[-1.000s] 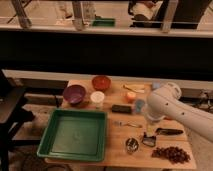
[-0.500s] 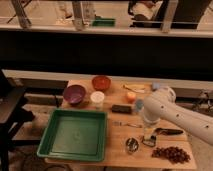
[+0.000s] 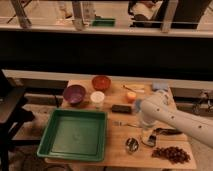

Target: Place fork in purple bowl

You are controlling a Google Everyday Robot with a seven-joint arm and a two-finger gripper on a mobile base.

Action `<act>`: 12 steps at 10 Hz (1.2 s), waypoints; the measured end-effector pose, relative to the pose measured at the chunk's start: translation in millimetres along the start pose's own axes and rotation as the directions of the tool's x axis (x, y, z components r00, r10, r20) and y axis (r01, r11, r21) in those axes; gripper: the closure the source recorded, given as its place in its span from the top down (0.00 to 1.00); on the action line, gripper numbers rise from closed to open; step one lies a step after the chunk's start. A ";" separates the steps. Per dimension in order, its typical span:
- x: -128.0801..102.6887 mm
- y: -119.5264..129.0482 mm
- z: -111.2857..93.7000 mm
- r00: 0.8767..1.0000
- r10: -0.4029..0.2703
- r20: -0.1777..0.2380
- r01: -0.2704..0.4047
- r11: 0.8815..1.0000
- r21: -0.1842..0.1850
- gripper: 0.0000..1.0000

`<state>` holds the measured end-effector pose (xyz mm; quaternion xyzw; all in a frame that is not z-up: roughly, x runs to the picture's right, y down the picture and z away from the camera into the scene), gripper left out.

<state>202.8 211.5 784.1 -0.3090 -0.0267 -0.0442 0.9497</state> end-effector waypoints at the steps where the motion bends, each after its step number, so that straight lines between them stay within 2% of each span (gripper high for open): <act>1: 0.3 -1.0 -0.6 1.000 -0.004 -0.003 0.004 1.000 0.009 0.80; 3: -11.3 -3.4 -11.7 0.999 -0.037 -0.005 0.037 0.999 0.039 0.80; 6: -57.8 -13.0 -26.9 0.995 -0.102 -0.006 0.102 0.992 0.079 0.80; 8: -74.9 -15.8 -19.6 0.991 -0.131 0.001 0.131 0.989 0.074 0.80; 10: -81.9 -22.1 -4.8 0.991 -0.133 0.011 0.132 0.988 0.078 0.80; 11: -84.3 -19.2 -2.5 0.991 -0.132 0.018 0.131 0.989 0.070 0.80; 12: -83.2 -22.6 -4.6 0.991 -0.133 0.014 0.132 0.988 0.080 0.80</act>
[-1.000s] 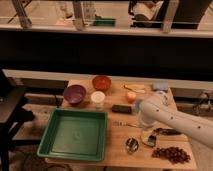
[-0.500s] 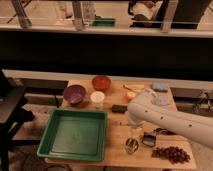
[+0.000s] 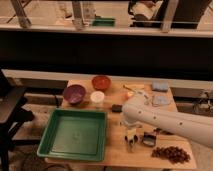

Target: Place fork in purple bowl

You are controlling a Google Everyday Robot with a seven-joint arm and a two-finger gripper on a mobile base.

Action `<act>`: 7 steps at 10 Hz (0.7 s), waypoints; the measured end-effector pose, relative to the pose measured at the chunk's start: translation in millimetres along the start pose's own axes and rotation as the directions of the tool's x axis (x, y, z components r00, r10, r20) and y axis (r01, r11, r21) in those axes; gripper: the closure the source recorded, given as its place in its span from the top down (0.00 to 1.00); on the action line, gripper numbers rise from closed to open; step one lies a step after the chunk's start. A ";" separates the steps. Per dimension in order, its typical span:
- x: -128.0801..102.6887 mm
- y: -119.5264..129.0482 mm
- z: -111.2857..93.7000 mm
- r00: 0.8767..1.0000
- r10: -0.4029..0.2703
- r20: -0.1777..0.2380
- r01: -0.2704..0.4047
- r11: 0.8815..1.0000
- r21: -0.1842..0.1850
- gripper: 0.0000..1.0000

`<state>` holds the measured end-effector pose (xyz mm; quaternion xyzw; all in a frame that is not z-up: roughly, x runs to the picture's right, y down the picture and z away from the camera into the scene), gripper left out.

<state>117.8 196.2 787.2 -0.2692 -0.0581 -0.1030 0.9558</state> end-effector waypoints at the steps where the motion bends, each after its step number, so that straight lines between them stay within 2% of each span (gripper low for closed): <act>1: 1.9 -1.3 2.3 1.000 0.002 -0.005 -0.002 1.000 0.009 0.80; 2: -5.6 -11.2 5.6 1.000 0.002 -0.001 -0.002 0.999 0.039 0.80; 4: -15.0 -29.5 -0.3 1.000 -0.009 -0.023 0.011 0.996 0.091 0.80; 6: -23.5 -33.0 -16.1 0.999 -0.011 -0.045 0.016 0.993 0.120 0.80; 7: -25.1 -31.7 -17.7 0.998 -0.011 -0.056 0.018 0.992 0.124 0.80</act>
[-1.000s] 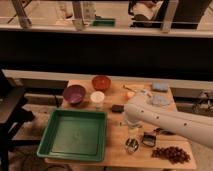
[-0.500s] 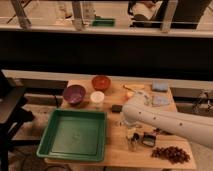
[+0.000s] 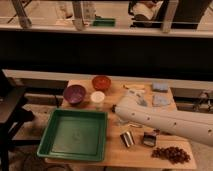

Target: Place fork in purple bowl

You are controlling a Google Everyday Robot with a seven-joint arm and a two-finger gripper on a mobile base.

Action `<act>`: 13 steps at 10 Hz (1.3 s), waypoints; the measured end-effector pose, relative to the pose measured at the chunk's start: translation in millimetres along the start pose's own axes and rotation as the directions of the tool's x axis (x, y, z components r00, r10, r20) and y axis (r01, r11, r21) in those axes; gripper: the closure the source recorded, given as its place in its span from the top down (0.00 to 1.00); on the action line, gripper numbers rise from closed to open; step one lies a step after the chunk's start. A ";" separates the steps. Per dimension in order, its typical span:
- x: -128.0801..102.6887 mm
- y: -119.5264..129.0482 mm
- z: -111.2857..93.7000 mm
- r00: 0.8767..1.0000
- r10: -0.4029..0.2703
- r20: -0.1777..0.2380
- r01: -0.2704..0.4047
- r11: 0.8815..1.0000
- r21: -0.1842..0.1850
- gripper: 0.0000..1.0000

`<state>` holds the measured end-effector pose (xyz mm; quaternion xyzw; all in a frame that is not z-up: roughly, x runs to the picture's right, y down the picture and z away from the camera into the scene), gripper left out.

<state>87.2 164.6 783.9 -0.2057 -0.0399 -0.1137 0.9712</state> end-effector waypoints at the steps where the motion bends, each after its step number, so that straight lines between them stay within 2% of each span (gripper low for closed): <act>1: -0.6 0.8 -0.4 1.000 0.000 -0.012 0.000 1.000 0.001 0.80; 4: -3.0 -1.5 7.7 1.000 -0.001 -0.021 0.001 1.000 -0.001 0.80; 9: 3.5 -7.2 34.2 0.999 0.004 -0.042 -0.005 1.000 -0.022 0.80; 13: 24.1 -12.3 51.3 0.994 0.069 -0.079 -0.073 0.996 -0.042 0.80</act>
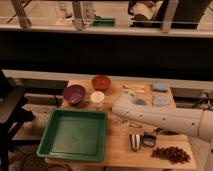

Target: Place fork in purple bowl

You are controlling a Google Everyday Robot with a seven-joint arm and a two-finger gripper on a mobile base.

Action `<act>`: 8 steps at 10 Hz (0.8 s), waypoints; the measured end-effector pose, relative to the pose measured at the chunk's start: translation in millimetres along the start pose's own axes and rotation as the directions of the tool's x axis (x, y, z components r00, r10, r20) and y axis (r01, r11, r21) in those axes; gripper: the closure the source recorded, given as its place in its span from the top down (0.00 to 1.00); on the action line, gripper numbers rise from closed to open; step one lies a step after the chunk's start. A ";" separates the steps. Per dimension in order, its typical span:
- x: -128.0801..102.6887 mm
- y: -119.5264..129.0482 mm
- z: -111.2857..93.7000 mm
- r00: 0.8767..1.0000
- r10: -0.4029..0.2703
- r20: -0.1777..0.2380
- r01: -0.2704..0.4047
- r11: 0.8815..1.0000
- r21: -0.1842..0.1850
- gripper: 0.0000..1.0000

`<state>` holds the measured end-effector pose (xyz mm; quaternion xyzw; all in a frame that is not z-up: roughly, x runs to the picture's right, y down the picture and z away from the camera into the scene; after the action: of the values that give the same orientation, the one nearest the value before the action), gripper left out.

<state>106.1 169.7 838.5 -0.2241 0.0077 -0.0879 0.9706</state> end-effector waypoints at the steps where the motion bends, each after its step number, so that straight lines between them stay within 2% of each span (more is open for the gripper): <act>1: 5.0 -0.7 3.2 1.000 0.023 -0.011 -0.023 1.000 -0.005 0.80; 4: 12.0 4.0 9.5 0.996 0.085 -0.041 -0.086 0.996 -0.033 0.79; 5: 12.0 7.0 10.9 0.995 0.091 -0.044 -0.093 0.995 -0.044 0.75; 8: 9.6 17.0 16.0 0.995 0.088 -0.043 -0.091 0.993 -0.075 0.74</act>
<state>119.3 190.0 845.7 -0.2590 0.0403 -0.0486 0.9638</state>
